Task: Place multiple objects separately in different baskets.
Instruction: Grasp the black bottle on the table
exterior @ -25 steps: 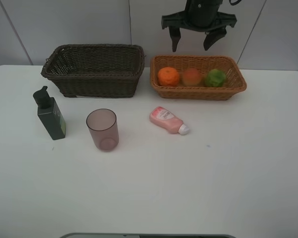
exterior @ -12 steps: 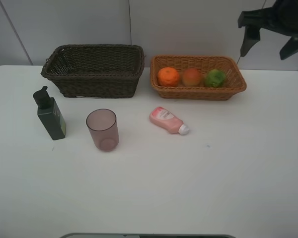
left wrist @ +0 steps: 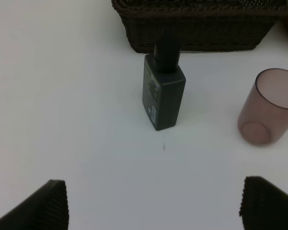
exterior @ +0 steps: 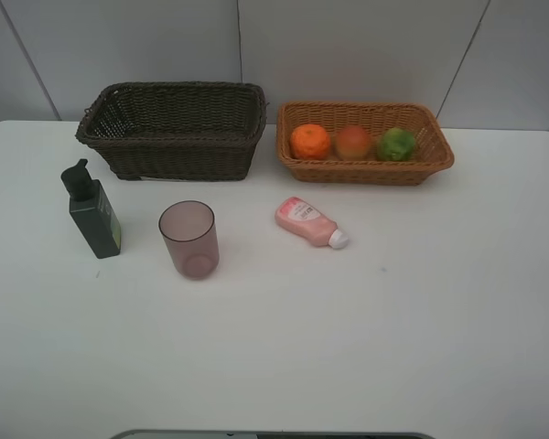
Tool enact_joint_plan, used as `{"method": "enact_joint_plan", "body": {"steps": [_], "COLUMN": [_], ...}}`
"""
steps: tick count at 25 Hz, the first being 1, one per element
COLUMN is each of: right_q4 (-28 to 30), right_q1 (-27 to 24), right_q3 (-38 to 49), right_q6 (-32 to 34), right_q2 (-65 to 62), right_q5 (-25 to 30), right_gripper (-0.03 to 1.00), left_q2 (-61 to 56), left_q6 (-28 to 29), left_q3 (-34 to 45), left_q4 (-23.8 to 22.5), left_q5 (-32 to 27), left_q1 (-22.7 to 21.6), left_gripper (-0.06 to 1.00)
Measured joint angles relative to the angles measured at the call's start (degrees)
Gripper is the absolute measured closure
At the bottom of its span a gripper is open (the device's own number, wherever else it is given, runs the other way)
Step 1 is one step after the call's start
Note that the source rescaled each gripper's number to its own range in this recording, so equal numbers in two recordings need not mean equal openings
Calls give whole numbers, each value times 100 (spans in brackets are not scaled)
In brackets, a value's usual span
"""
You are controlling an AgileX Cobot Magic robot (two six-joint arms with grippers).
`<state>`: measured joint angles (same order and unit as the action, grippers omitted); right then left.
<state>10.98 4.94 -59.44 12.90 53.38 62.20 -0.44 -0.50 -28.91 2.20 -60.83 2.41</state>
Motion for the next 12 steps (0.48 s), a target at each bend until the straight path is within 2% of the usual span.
{"method": "enact_joint_plan", "body": {"steps": [12], "right_q4": [-161], "right_q1": [0], "right_q3": [1322], "right_q6": [-715], "right_q2": [-2386], "right_q5": [-152], "right_gripper": [35], "left_q2": [0], "left_q6": [0], "left_q3": [0], "left_q4": [0], "left_q5": [0], "left_q1": [0], "left_gripper": [3]}}
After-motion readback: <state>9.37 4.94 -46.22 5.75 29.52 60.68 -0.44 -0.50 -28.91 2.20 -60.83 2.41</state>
